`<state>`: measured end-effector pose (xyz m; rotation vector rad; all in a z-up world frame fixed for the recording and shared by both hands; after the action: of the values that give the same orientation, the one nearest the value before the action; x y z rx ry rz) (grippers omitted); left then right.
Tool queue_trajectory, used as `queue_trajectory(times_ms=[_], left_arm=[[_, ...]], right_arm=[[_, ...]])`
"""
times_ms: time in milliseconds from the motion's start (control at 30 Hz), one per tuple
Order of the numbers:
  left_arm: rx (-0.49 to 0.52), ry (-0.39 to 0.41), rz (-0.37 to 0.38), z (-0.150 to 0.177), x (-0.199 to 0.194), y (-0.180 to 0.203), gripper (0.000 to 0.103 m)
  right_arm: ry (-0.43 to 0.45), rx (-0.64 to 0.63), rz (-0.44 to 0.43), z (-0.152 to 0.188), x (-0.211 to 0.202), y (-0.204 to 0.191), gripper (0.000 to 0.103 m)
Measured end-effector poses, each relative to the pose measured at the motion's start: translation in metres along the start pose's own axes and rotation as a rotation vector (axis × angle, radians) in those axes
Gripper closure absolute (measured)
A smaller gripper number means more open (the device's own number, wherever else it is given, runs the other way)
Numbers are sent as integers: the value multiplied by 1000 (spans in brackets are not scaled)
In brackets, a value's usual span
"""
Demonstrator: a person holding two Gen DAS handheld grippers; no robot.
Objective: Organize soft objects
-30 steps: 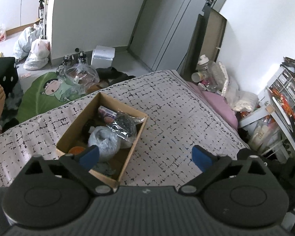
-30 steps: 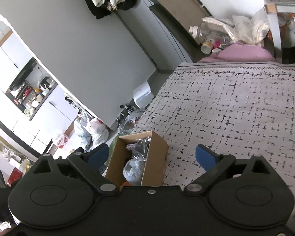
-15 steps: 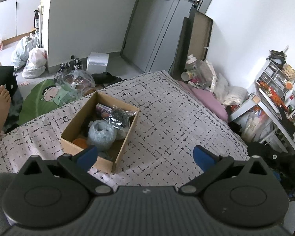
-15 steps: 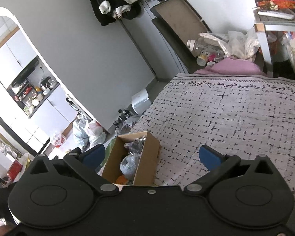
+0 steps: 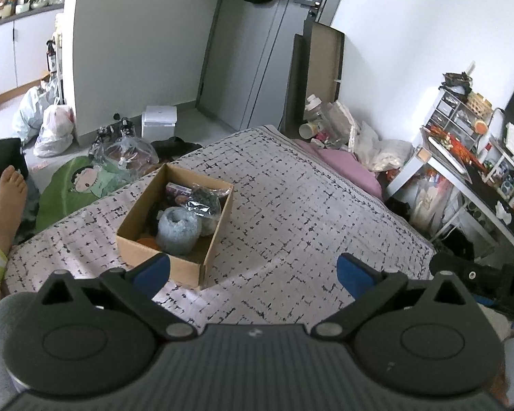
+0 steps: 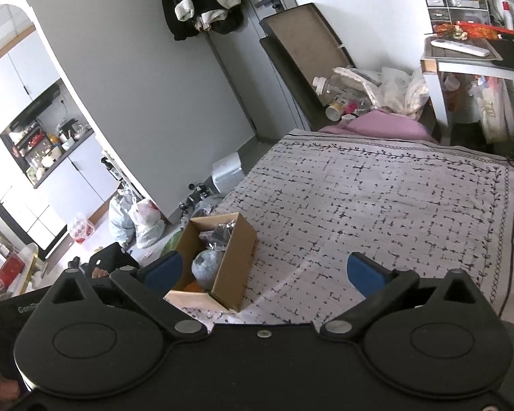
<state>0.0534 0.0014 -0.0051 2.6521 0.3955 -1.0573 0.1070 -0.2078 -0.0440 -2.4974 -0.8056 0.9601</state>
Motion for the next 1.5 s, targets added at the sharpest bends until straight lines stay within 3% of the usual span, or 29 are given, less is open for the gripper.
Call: queue_trajectory(times_ms=[900,1200,1500], left_arm=[[102,39,-39,25,-46,-27,0],[131,22,-43,36,-44,-33,0],[139,9,-70,43,-39,-39,0]], right_arm=[[-11,-120,73,34,-44,-34,0],[-32,-154,84,44,-38,-43,0],[-31,-133,107,47,-39,-27,0]])
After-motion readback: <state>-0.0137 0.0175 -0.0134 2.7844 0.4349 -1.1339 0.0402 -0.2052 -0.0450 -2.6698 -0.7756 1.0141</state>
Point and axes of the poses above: each gripper's, at about its wrist camera, not at the fingertips, and x roughly the way its jaws point, y to its right, z to its underside, the point moved 7 cm from there along x, roughly the way its jaws point, and after that the axes turned 8 degrees about -z, right-handed, at the moved point
